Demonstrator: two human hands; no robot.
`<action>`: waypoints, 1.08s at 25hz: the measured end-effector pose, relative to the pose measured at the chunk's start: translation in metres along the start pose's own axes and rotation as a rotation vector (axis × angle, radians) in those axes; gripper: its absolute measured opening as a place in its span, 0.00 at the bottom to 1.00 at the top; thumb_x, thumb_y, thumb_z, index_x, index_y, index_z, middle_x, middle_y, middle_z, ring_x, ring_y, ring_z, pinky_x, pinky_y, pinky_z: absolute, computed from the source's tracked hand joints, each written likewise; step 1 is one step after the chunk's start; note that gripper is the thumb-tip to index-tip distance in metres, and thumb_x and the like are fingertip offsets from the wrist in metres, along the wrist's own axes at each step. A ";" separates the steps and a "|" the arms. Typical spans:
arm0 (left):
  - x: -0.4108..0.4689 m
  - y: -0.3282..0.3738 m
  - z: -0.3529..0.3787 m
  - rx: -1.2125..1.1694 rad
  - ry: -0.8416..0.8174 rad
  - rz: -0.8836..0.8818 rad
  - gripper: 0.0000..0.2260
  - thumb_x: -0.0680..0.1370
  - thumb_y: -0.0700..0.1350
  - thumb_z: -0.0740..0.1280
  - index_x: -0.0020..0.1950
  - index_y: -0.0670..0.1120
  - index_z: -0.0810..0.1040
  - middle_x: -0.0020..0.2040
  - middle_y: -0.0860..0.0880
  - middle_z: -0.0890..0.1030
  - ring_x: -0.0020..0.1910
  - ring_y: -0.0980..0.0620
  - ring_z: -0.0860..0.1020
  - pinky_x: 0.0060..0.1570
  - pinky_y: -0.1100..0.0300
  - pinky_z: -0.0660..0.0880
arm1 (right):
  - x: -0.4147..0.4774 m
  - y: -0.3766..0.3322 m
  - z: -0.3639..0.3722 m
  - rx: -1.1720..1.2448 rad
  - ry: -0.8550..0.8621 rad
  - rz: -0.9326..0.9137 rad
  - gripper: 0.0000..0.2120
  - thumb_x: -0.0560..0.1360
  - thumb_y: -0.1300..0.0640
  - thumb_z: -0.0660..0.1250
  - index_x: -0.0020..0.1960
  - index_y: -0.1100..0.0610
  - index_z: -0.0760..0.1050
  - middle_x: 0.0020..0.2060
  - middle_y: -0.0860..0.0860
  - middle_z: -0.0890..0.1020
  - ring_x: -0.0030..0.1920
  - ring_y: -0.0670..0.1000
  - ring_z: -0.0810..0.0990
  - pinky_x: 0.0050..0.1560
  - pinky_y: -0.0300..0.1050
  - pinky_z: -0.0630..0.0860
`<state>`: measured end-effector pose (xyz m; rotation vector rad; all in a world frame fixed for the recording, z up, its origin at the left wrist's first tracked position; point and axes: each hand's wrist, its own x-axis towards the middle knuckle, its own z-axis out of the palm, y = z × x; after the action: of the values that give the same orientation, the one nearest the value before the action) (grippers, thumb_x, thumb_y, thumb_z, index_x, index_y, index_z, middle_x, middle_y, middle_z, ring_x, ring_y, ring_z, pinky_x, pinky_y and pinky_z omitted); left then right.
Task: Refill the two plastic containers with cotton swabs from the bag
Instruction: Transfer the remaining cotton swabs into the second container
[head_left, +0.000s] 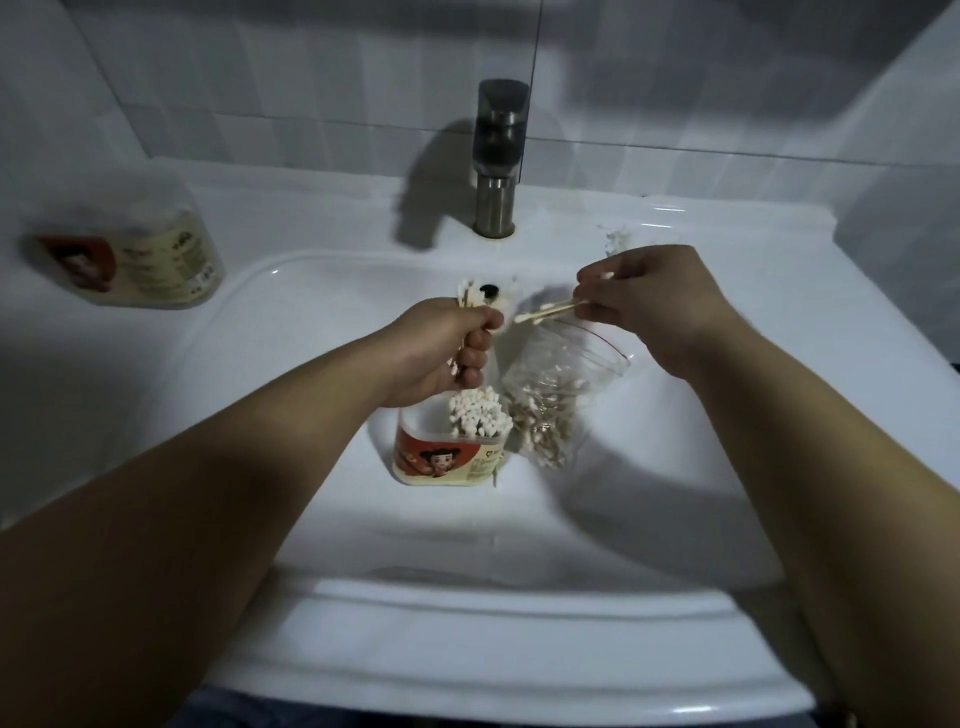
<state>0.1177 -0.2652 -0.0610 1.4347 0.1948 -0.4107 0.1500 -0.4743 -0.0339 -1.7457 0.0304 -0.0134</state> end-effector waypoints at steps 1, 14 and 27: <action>0.000 0.002 0.001 -0.041 0.037 0.017 0.10 0.86 0.43 0.57 0.46 0.46 0.72 0.31 0.52 0.66 0.28 0.55 0.62 0.32 0.61 0.61 | 0.000 0.000 0.000 -0.007 -0.014 -0.009 0.03 0.72 0.73 0.72 0.44 0.67 0.83 0.37 0.57 0.81 0.39 0.57 0.86 0.52 0.47 0.84; -0.001 -0.012 0.011 0.205 -0.211 0.173 0.10 0.87 0.48 0.55 0.53 0.46 0.72 0.35 0.51 0.67 0.28 0.58 0.62 0.28 0.66 0.64 | -0.019 0.007 0.035 -0.072 -0.178 -0.063 0.06 0.74 0.67 0.74 0.50 0.61 0.80 0.37 0.64 0.84 0.38 0.56 0.87 0.52 0.53 0.84; -0.001 -0.013 0.008 0.374 -0.173 0.199 0.11 0.87 0.48 0.55 0.53 0.46 0.73 0.31 0.56 0.66 0.26 0.59 0.65 0.28 0.65 0.68 | -0.013 0.008 0.029 -0.349 -0.155 -0.229 0.14 0.81 0.57 0.64 0.65 0.52 0.80 0.55 0.46 0.85 0.43 0.45 0.84 0.54 0.48 0.82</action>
<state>0.1110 -0.2742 -0.0713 1.7566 -0.1737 -0.4184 0.1378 -0.4466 -0.0469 -2.0861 -0.2971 -0.0423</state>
